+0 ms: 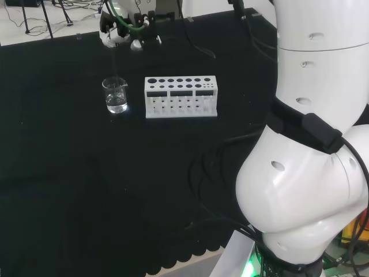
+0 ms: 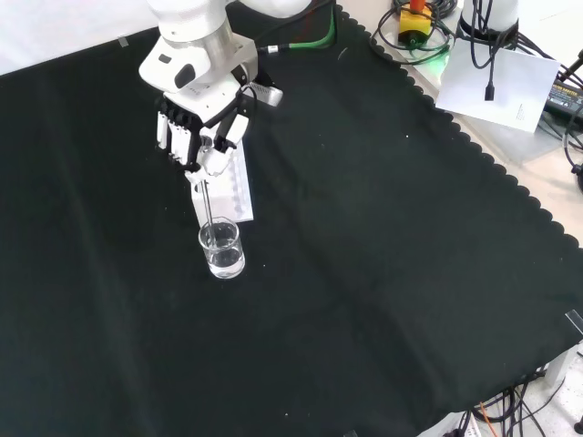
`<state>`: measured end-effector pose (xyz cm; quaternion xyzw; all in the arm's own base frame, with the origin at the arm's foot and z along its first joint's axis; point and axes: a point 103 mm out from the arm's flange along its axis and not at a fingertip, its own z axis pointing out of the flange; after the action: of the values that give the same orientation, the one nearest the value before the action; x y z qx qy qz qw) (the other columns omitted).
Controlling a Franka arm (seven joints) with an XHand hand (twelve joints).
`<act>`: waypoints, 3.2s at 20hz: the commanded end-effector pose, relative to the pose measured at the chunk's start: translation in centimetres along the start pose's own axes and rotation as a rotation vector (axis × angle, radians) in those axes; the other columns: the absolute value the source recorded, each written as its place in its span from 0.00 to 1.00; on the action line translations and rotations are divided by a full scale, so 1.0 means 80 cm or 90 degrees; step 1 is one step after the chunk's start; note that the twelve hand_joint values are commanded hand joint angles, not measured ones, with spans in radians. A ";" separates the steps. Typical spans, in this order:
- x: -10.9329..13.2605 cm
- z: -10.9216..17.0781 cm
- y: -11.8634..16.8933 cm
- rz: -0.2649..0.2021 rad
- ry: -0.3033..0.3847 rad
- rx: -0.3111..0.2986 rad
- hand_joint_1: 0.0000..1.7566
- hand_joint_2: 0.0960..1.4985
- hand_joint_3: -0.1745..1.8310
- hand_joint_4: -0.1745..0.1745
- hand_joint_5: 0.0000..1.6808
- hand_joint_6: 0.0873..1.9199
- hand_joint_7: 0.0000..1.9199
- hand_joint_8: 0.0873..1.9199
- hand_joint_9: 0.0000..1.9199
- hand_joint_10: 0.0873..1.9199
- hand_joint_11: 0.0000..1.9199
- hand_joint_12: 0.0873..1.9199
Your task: Stir in the beaker to the left of the white test tube rack with the glass rod.
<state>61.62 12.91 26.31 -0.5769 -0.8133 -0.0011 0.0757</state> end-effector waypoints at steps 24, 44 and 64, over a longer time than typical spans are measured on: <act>-0.014 -0.012 -0.004 0.004 0.009 -0.015 0.84 0.70 0.09 0.00 0.62 0.28 0.51 0.68 0.78 0.55 0.51 0.53; 0.030 0.009 0.004 -0.023 0.001 0.001 0.84 0.70 0.09 0.00 0.62 0.28 0.51 0.68 0.78 0.55 0.51 0.53; 0.016 0.000 -0.018 0.003 0.019 0.008 0.84 0.70 0.09 0.00 0.62 0.28 0.51 0.68 0.78 0.55 0.51 0.53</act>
<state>61.25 11.72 26.28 -0.5855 -0.8059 -0.0021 0.0879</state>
